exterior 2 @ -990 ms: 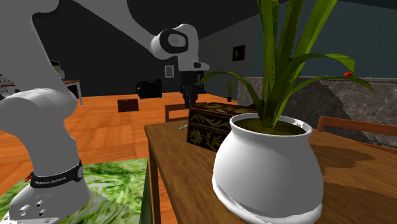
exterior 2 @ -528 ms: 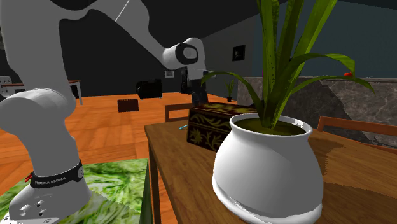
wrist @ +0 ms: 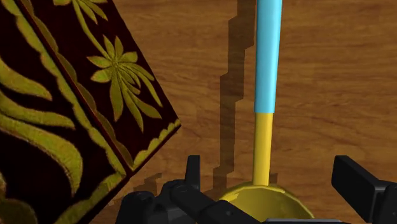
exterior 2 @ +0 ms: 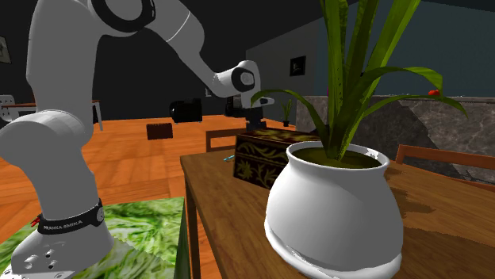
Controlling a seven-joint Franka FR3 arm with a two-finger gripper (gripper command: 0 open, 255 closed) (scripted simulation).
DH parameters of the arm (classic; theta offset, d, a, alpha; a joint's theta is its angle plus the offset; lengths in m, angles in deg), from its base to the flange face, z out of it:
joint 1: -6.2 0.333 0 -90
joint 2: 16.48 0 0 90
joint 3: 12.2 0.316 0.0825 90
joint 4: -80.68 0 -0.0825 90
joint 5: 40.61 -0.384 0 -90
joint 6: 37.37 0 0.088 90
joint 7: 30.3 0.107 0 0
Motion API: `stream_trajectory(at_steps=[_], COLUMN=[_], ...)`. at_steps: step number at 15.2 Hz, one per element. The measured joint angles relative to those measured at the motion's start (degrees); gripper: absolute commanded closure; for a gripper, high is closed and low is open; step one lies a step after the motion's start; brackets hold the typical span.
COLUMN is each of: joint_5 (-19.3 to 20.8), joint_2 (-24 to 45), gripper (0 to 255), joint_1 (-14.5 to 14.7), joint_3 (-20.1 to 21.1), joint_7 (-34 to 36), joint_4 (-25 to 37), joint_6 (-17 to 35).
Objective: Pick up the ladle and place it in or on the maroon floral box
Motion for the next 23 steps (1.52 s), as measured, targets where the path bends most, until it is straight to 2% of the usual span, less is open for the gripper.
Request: stream_trajectory(at_steps=[5,11,12,23], joint_5=[1.36,1.53,1.53,1.39], joint_2=[2.1,2.38,2.38,2.14], gripper=[0,0,255,255], joint_1=[0.0,0.01,0.01,-0.05], joint_3=[-0.57,-0.64,-0.64,-0.62], joint_7=[0.89,0.99,0.99,0.82], joint_4=[-1.14,-1.19,-1.19,-1.08], joint_6=[3.1,3.44,3.44,3.16])
